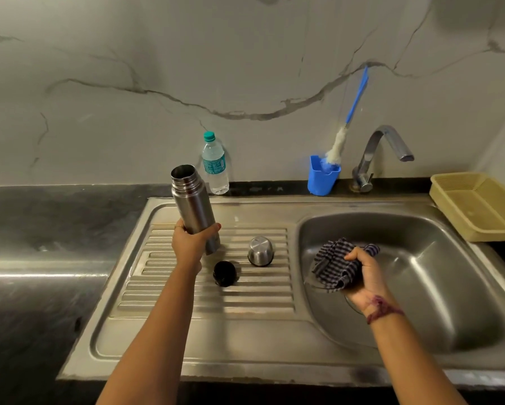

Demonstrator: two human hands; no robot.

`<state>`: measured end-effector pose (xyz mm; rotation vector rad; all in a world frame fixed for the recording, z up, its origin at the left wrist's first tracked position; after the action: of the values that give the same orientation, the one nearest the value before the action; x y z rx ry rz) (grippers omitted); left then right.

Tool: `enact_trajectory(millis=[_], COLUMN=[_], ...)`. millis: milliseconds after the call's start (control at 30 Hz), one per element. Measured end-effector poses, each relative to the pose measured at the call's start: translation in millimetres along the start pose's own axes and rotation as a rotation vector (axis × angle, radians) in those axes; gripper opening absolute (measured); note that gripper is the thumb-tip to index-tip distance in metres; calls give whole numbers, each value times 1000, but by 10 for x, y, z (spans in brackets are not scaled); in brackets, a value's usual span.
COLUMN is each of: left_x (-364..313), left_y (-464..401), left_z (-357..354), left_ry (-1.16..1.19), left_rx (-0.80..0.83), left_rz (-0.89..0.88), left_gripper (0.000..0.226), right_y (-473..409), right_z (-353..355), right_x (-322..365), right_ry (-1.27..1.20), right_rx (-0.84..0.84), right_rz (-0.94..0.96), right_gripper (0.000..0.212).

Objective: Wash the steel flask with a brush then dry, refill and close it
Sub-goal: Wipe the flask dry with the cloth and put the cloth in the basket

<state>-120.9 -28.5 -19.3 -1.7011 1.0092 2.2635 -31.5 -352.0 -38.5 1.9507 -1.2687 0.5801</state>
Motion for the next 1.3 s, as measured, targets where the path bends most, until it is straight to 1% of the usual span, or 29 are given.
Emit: enact_trajectory(millis=[67,133,233,267,333,433,700,933,1067,1133,1233,1300], left_x=[11,31,58,65,77,99,133,133,142,153,215,275], left_y=[-50,-99,-147,-158,-177,-199,-215,-247,-275,-271,-241,-166], left_z=[-2,-6,-13,-15,-19,-25,-53,-43,-27,-23,20,73], left_ry=[1,-7,-15,-14,-9,-3,-7,-12,-32,-53,-74,-103], left_rx=[6,5,-4,-5,-2,4,17,22,39,59,63,15], left_rz=[2,7,17,20,24,25,33,42,39,43,59,83], left_gripper=[76,76,77,77,77,76,71,75,81,84,101,115], right_y=[-24,-31,-34,-38,-46,-64,-75,-68,-59,-56,-47,-42], right_z=[18,20,22,18,6,-2,-21,-11,-11,-8,-3,6], right_x=[-30,-55,-88,-96,-107,-128,-157,-167,-181,-182,-179,-186], right_ry=[-6,-12,4,9,10,14,11,-9,-16,-15,-26,-35], right_rx=[-26,-56,-101,-107,-108,-114,-122,-148,-146,-138,-133,-138], right_rz=[0,4,12,11,8,4,-11,-13,-9,-12,-18,-16], right_gripper=[42,49,78,80,68,60,55,53,47,40,29,36])
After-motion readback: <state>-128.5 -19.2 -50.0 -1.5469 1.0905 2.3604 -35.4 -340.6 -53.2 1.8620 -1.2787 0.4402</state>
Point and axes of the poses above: each hand's wrist, its own y-axis away from the middle knuckle, its own z-axis out of the back of the hand, x = y × z, the point moved 2 cm from there along -y, towards the middle knuckle, and after that the axes turned 15 degrees about z, right-handed, at the moved point
